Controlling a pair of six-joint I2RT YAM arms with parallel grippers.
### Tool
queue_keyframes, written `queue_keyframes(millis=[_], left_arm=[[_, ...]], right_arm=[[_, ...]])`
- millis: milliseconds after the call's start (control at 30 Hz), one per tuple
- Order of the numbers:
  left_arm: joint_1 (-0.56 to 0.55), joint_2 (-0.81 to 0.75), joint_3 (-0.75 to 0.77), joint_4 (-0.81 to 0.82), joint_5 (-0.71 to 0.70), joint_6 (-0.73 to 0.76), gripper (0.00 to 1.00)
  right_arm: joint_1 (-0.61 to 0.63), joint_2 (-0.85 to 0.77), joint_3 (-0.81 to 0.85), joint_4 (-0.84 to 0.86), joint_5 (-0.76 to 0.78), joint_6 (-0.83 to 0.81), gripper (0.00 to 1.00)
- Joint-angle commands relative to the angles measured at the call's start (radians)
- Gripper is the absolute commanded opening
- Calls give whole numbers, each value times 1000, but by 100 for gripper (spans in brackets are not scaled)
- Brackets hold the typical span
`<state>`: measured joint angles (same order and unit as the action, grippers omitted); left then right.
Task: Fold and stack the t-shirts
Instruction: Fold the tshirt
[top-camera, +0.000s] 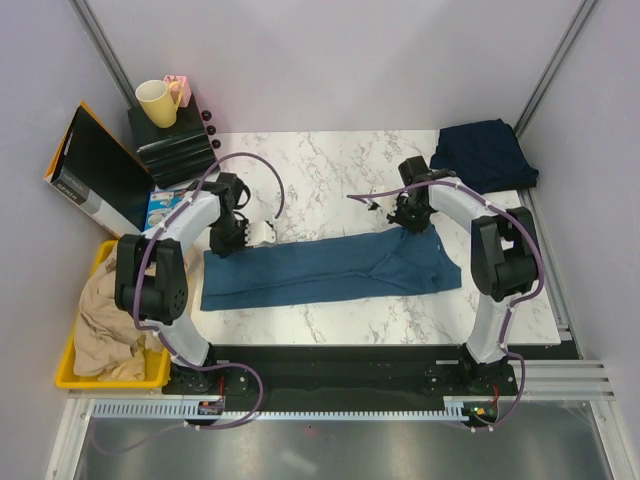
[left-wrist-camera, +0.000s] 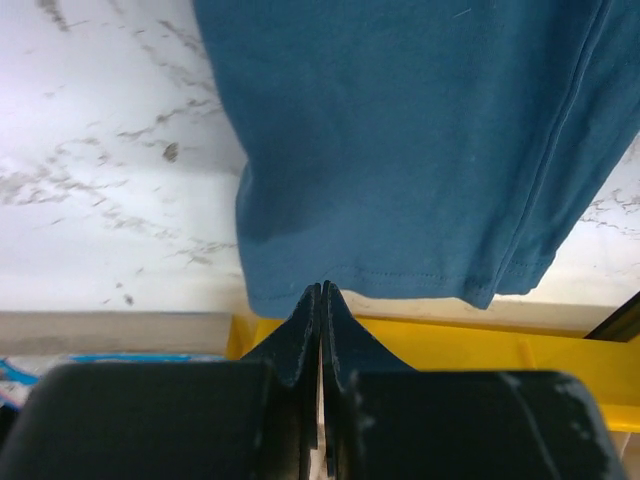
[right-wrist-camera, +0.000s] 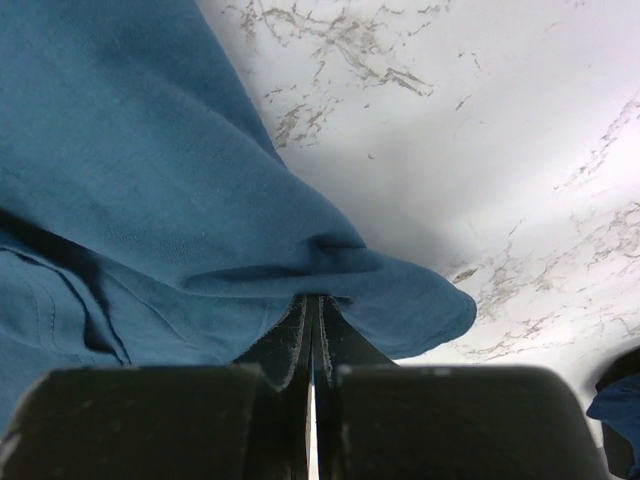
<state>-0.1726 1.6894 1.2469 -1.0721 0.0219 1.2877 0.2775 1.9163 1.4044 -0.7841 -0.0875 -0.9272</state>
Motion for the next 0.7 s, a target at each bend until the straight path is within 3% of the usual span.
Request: queue_keyframes(millis=[0,400,667], left_arm=[[-5,68,9,-6,10,-41,2],[-7,309,12,276,-161,-119,2],[-22,449,195,428,-255,-163,2]], right_arm=[[-1,23,51,23,9,10,0],[-21,111,79,103,41,41,0],[-95,243,131,264,173,51,0]])
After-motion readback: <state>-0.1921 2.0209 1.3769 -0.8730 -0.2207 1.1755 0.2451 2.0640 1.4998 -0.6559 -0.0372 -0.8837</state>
